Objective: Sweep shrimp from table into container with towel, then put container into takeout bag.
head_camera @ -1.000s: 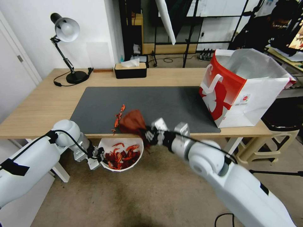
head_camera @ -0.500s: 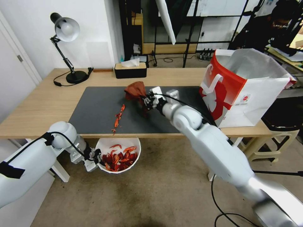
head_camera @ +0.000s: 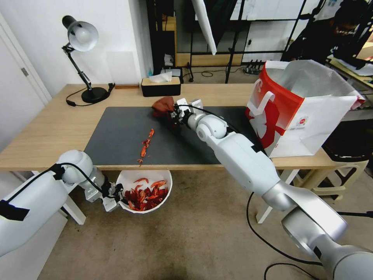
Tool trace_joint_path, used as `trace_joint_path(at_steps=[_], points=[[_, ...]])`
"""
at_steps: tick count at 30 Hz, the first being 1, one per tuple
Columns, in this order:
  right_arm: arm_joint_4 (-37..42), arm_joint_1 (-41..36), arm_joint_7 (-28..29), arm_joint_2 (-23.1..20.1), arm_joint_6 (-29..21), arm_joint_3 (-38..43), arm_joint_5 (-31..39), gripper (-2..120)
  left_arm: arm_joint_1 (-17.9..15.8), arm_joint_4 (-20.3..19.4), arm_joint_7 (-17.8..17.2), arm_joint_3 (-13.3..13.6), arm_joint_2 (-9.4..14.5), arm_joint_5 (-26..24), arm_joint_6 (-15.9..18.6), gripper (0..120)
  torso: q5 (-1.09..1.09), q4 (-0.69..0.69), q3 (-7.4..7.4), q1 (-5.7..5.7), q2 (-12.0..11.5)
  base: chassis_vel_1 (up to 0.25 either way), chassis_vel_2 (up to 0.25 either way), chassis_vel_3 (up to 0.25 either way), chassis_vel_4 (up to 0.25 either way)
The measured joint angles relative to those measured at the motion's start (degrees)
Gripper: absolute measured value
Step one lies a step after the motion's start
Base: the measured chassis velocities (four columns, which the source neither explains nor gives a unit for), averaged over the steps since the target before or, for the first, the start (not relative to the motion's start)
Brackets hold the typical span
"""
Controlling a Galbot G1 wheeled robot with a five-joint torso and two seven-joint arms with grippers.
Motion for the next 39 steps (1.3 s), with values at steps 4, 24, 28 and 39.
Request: trace_joint_path(at_steps=[4, 24, 28, 39], points=[[0.0, -0.9, -1.0, -0.6, 0.2, -1.4, -0.1, 6, -0.2, 0.3, -0.1, 0.1, 0.0, -0.1, -0.3, 0, 0.00, 0.02, 0.00, 0.00, 0.0, 0.000, 0.000, 0.000, 0.000], [9.3, -5.1, -5.8, -5.9, 0.0, -4.8, 1.7, 6, 0.0, 0.1, -0.4, -0.4, 0.8, -0.2, -0.5, 0, 0.01, 0.01, -0.01, 0.00, 0.0, 0.000, 0.000, 0.000, 0.000], [11.3, -5.7, -6.1, -6.8, 0.0, -6.0, 2.1, 6, 0.3, -0.2, -0.4, -0.8, 1.0, -0.2, -0.5, 0, 0.02, 0.02, -0.02, 0.00, 0.0, 0.000, 0.000, 0.000, 0.000], [20.8, -9.4, -5.1, -11.2, -0.9, -8.2, 4.2, 6, 0.8, -0.5, -0.5, -1.4, 1.4, -0.3, -0.4, 0, 0.02, 0.01, -0.01, 0.00, 0.0, 0.000, 0.000, 0.000, 0.000]])
